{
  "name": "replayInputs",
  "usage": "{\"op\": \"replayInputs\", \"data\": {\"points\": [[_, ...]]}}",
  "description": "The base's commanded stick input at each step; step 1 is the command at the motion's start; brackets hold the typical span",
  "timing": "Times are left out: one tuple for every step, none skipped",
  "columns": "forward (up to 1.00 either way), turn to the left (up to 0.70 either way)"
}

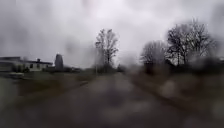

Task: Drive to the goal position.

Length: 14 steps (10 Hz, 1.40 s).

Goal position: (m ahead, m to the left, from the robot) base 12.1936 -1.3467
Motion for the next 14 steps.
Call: {"op": "replayInputs", "data": {"points": [[1.00, 0.00], [1.00, 0.00], [1.00, 0.00], [1.00, 0.00], [1.00, 0.00], [1.00, 0.00], [1.00, 0.00], [1.00, 0.00], [1.00, 0.00], [1.00, 0.00], [1.00, 0.00], [1.00, 0.00], [1.00, 0.00], [1.00, 0.00]]}}
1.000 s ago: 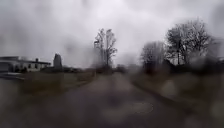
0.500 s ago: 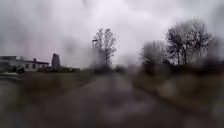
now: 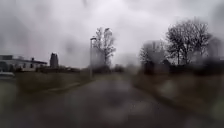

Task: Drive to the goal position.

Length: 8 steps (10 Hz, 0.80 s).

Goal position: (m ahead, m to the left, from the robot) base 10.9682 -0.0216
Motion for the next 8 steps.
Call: {"op": "replayInputs", "data": {"points": [[1.00, 0.00], [1.00, 0.00], [1.00, 0.00], [1.00, 0.00], [1.00, 0.00], [1.00, 0.00], [1.00, 0.00], [1.00, 0.00]]}}
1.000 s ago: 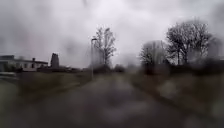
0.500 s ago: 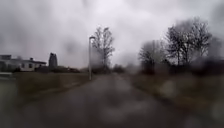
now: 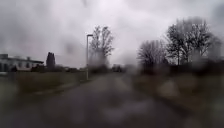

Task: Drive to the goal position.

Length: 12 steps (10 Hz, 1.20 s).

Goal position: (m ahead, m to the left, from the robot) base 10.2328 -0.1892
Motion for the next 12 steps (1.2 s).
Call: {"op": "replayInputs", "data": {"points": [[1.00, 0.00], [1.00, 0.00], [1.00, 0.00], [1.00, 0.00], [1.00, 0.00], [1.00, 0.00], [1.00, 0.00], [1.00, 0.00], [1.00, 0.00], [1.00, 0.00], [1.00, 0.00], [1.00, 0.00]]}}
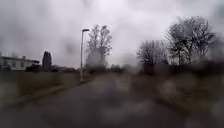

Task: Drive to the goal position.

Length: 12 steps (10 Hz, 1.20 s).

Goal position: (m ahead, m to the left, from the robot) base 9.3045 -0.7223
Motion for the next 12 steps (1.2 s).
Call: {"op": "replayInputs", "data": {"points": [[1.00, 0.00], [1.00, 0.00], [1.00, 0.00], [1.00, 0.00], [1.00, 0.00], [1.00, 0.00], [1.00, 0.00], [1.00, 0.00], [1.00, 0.00], [1.00, 0.00], [1.00, 0.00], [1.00, 0.00]]}}
